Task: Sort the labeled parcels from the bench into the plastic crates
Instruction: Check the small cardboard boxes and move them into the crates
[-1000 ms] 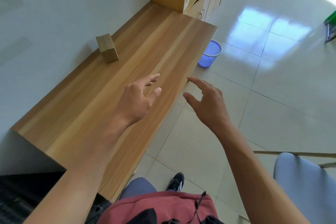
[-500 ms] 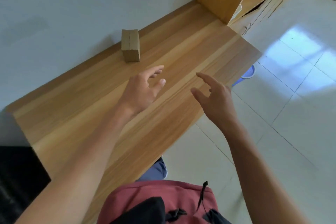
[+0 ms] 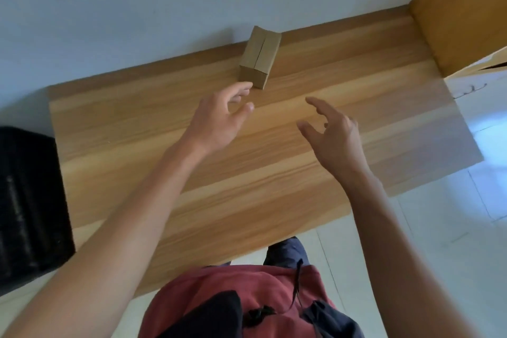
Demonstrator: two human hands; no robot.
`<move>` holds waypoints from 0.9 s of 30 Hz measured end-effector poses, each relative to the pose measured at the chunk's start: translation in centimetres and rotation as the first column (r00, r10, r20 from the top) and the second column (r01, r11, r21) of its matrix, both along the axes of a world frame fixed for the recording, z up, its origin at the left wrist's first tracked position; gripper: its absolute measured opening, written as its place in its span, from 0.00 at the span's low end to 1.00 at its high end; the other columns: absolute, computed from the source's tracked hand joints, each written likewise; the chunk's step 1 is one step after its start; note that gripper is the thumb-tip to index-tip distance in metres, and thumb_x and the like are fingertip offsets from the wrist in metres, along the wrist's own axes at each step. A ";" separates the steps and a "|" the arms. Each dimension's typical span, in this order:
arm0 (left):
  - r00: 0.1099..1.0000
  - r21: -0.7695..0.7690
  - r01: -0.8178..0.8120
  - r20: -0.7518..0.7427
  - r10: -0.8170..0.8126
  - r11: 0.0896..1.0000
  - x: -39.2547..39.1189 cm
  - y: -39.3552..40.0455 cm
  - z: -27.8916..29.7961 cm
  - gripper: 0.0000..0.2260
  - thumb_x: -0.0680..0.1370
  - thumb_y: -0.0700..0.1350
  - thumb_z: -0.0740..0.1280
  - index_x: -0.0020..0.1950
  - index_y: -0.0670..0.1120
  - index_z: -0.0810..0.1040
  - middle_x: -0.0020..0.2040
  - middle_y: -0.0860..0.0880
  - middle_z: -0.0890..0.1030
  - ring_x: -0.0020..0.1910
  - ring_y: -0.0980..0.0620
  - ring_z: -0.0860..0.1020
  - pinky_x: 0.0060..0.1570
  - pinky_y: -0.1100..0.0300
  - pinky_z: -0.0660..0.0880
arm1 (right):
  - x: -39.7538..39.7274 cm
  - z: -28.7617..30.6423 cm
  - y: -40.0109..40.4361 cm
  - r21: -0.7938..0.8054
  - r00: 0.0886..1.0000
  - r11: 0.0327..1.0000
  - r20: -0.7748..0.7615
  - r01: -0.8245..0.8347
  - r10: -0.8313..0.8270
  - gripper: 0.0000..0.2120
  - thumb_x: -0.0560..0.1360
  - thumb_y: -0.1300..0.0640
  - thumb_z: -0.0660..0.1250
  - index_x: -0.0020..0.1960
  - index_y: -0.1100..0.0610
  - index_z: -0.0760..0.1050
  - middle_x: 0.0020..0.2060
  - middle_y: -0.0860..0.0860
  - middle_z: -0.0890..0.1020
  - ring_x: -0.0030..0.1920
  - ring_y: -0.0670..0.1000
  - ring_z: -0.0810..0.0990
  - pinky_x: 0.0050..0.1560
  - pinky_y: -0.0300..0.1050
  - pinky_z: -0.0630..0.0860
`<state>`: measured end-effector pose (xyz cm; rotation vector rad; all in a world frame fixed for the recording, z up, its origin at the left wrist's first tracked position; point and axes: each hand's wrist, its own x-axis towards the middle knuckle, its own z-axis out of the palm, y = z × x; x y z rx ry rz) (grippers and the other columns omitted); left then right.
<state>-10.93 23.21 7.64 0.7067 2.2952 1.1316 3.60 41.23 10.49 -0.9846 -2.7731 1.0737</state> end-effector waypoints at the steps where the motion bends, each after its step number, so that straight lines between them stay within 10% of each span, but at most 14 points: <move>1: 1.000 -0.009 -0.031 0.007 0.031 0.999 -0.3 0.3 -0.2 0.21 0.84 0.50 0.67 0.77 0.51 0.72 0.71 0.54 0.79 0.69 0.58 0.76 0.70 0.50 0.74 | -1.0 -0.4 0.6 -0.008 0.999 0.999 0.003 -0.036 0.036 0.24 0.80 0.55 0.73 0.75 0.52 0.74 0.67 0.54 0.81 0.67 0.56 0.78 0.59 0.36 0.66; 17: 0.902 -0.129 -0.359 0.207 0.379 0.925 -3.4 10.4 -4.9 0.23 0.84 0.49 0.66 0.79 0.51 0.69 0.74 0.56 0.74 0.67 0.62 0.72 0.58 0.74 0.63 | -12.3 -8.9 13.9 -0.187 0.947 0.943 0.118 -0.274 0.299 0.25 0.80 0.53 0.71 0.77 0.51 0.72 0.72 0.49 0.77 0.72 0.50 0.75 0.64 0.37 0.69; 22: 0.824 -0.151 -0.467 0.283 0.491 0.871 -4.4 11.7 -7.1 0.25 0.85 0.48 0.66 0.81 0.48 0.67 0.77 0.53 0.71 0.69 0.56 0.77 0.62 0.63 0.76 | -16.6 -10.6 15.4 -0.195 0.939 0.939 0.141 -0.283 0.313 0.28 0.81 0.53 0.70 0.80 0.51 0.67 0.69 0.50 0.79 0.53 0.49 0.80 0.42 0.24 0.69; 27: 0.780 -0.193 -0.504 0.318 0.539 0.842 -5.3 13.5 -7.9 0.25 0.85 0.47 0.65 0.82 0.49 0.64 0.78 0.53 0.70 0.71 0.59 0.71 0.43 0.79 0.64 | -19.9 -12.1 15.8 -0.193 0.938 0.937 0.135 -0.291 0.319 0.32 0.81 0.56 0.68 0.82 0.50 0.63 0.75 0.52 0.73 0.73 0.51 0.73 0.64 0.41 0.73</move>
